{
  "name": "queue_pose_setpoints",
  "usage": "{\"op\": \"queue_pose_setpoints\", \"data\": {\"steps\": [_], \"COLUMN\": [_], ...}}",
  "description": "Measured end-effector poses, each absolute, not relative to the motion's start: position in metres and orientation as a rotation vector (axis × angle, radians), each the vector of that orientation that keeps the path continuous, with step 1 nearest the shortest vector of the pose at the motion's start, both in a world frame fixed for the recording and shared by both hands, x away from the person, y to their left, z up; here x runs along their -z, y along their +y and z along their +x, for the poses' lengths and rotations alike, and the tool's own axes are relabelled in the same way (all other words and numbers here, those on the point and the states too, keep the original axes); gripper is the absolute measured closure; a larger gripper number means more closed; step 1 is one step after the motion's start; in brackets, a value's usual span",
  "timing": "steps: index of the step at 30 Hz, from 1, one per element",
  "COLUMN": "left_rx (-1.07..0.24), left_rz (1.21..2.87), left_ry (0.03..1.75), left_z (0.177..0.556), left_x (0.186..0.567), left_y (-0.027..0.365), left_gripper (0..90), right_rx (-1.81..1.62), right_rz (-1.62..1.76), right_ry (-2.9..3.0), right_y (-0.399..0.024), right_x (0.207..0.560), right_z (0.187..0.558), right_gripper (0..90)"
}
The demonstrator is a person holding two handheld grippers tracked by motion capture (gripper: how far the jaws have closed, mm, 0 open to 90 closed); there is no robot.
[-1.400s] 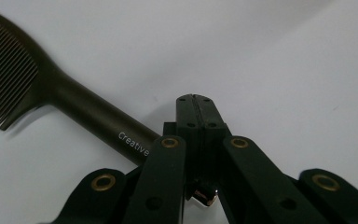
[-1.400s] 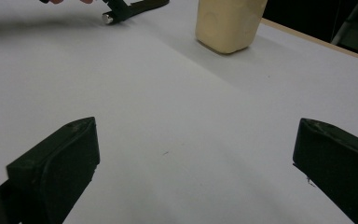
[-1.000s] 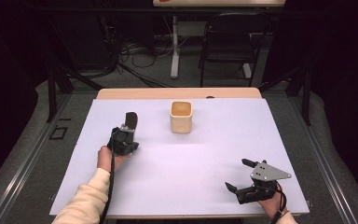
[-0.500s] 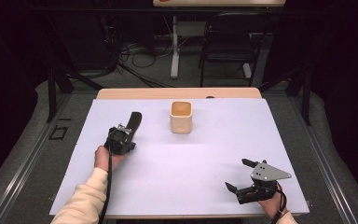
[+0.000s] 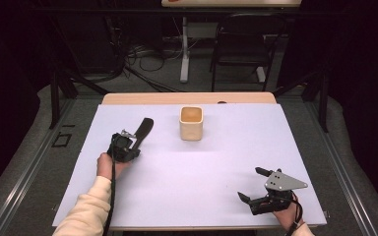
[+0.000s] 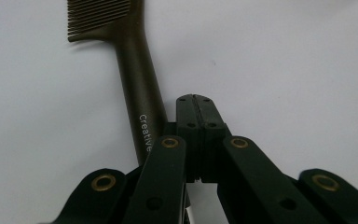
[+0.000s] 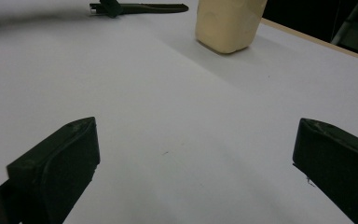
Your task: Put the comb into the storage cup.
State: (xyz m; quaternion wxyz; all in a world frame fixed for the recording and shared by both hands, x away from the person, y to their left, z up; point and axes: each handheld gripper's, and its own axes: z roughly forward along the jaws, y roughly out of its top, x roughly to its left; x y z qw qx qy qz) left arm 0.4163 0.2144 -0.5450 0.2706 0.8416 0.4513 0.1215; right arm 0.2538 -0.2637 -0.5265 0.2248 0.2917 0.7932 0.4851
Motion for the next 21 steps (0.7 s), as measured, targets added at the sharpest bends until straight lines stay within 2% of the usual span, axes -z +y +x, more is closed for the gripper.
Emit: {"op": "queue_pose_setpoints", "data": {"steps": [21], "left_rx": [-0.352], "left_rz": [2.260], "left_ry": [1.247], "left_z": [0.419], "left_x": [0.544], "left_y": [0.227], "left_gripper": [90.0], "right_rx": [-1.335], "right_rz": [0.804], "right_ry": [2.188], "right_y": [-0.264], "right_x": [0.526], "right_z": [0.253], "right_gripper": [0.2]}}
